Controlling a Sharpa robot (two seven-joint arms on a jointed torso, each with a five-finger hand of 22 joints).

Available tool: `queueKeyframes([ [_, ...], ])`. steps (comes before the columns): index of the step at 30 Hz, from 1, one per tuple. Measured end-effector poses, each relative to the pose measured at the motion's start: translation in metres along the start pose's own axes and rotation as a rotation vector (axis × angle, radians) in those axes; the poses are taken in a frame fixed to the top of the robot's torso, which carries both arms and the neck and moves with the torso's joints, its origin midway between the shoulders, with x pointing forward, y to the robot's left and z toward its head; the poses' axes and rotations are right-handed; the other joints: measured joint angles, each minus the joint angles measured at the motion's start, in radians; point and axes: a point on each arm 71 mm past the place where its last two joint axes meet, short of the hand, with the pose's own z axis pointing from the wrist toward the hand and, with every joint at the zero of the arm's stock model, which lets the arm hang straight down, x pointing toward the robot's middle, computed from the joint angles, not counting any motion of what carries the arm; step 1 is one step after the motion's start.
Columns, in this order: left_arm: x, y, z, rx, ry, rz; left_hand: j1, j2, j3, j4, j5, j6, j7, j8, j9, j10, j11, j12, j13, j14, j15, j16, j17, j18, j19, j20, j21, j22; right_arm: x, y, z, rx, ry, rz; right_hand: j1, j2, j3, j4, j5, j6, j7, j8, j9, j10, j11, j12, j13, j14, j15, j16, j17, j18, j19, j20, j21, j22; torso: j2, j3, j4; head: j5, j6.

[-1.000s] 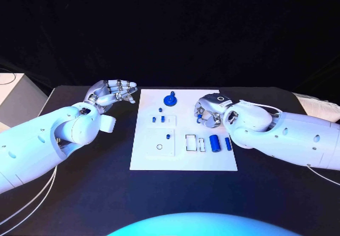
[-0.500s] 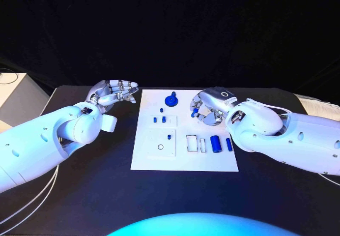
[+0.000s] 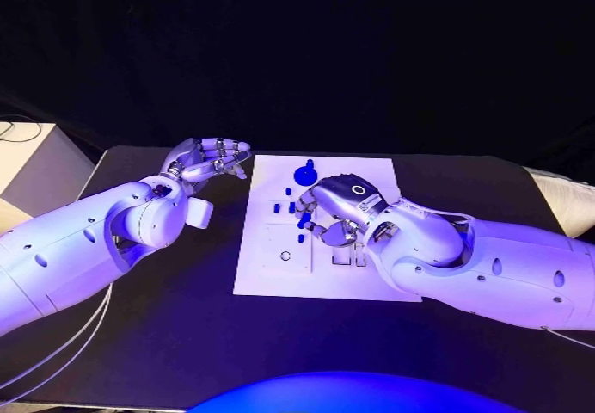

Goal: Assemble the parts on the task board

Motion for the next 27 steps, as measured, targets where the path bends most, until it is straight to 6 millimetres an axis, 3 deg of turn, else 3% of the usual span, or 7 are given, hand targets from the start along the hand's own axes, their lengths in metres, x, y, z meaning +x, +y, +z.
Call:
queueKeyframes([
  [9, 0.001, 0.001, 0.000, -0.001, 0.001, -0.002, 0.000, 0.000, -0.003, 0.003, 0.000, 0.000, 0.000, 0.000, 0.000, 0.000, 0.000, 0.000, 0.000, 0.000, 0.000, 0.000, 0.000, 0.000, 0.000, 0.000, 0.000, 0.000, 0.018, 0.018, 0.007, -0.049, 0.014, 0.014, 0.000, 0.000, 0.000, 0.000, -0.004, 0.000, 0.000, 0.000, 0.000, 0.000, 0.000, 0.000, 0.000, 0.000, 0.000, 0.000, -0.002, 0.000, 0.000, 0.000, 0.000, -0.002, 0.001, -0.0014, -0.0005, 0.012, -0.005],
  [20, 0.002, 0.000, 0.000, 0.000, 0.003, -0.003, 0.000, 0.000, -0.003, 0.003, 0.000, 0.000, 0.000, 0.000, 0.000, 0.000, 0.000, 0.000, 0.000, 0.000, 0.000, 0.000, 0.000, 0.000, 0.000, 0.000, 0.000, 0.000, 0.039, 0.017, 0.009, -0.038, 0.050, 0.020, 0.000, 0.000, 0.004, -0.002, 0.001, 0.000, 0.000, 0.003, 0.001, 0.000, 0.000, 0.002, 0.000, 0.000, 0.000, 0.000, -0.002, 0.000, 0.000, 0.000, 0.000, -0.003, 0.002, -0.0002, -0.0005, 0.022, -0.016],
  [27, 0.001, 0.000, 0.000, -0.001, 0.002, -0.004, 0.000, 0.000, -0.003, 0.003, 0.000, 0.000, 0.000, 0.000, 0.000, 0.000, 0.000, 0.000, 0.000, 0.000, 0.000, 0.000, 0.000, 0.000, 0.000, 0.000, 0.000, 0.000, 0.043, 0.016, 0.009, -0.034, 0.061, 0.016, 0.000, 0.000, 0.008, -0.003, 0.001, 0.000, 0.000, 0.004, 0.001, 0.000, 0.000, 0.002, 0.000, 0.000, 0.000, 0.000, -0.002, 0.000, 0.000, 0.000, 0.000, -0.003, 0.002, -0.0002, 0.0008, 0.025, -0.023],
])
